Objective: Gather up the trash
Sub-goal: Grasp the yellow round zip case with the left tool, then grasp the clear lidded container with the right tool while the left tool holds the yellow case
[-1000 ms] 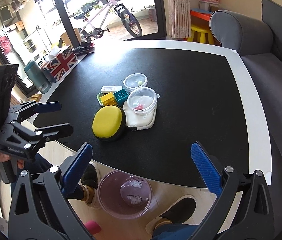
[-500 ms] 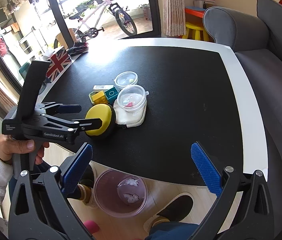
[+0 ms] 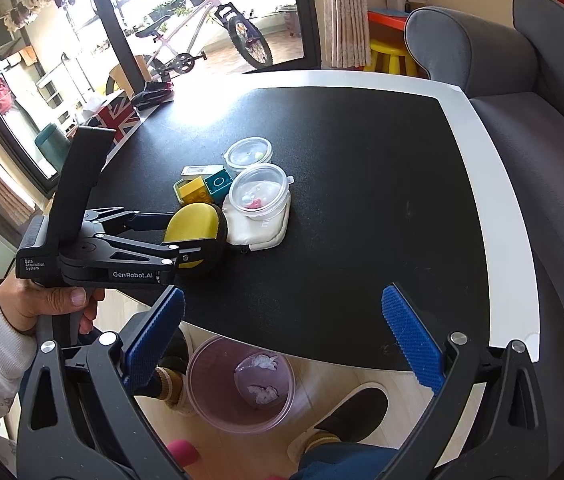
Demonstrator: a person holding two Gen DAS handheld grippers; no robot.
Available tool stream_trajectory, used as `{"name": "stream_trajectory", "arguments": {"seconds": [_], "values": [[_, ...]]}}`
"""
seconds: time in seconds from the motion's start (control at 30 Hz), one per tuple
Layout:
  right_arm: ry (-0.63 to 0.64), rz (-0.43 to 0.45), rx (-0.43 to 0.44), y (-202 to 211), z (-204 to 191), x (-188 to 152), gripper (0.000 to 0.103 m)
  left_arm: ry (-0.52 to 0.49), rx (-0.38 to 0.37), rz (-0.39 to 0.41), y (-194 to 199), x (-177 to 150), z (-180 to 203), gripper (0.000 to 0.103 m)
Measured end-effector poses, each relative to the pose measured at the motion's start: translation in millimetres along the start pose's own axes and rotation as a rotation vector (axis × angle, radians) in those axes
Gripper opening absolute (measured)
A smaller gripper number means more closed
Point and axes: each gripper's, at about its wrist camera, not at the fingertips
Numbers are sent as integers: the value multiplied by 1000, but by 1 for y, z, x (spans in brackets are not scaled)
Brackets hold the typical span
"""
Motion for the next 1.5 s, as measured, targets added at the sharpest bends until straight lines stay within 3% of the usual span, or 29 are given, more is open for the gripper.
{"name": "stream_trajectory", "arguments": {"seconds": [0.4, 0.87, 1.5], "values": [[20, 2, -1, -5, -6, 4, 98, -28, 41, 81, 37, -5, -5, 80], [80, -5, 3, -34, -30, 38, 98, -35, 101, 165, 84, -11, -23, 80], [182, -160, -53, -123, -58, 68, 97, 14, 102, 163, 86, -25, -47, 80]]}}
Point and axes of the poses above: each gripper's, at about its wrist camera, not at the fingertips, and y roughly against the way its jaws point, z to its right, x to its top, and after that the axes turned 15 degrees about -y, right-handed
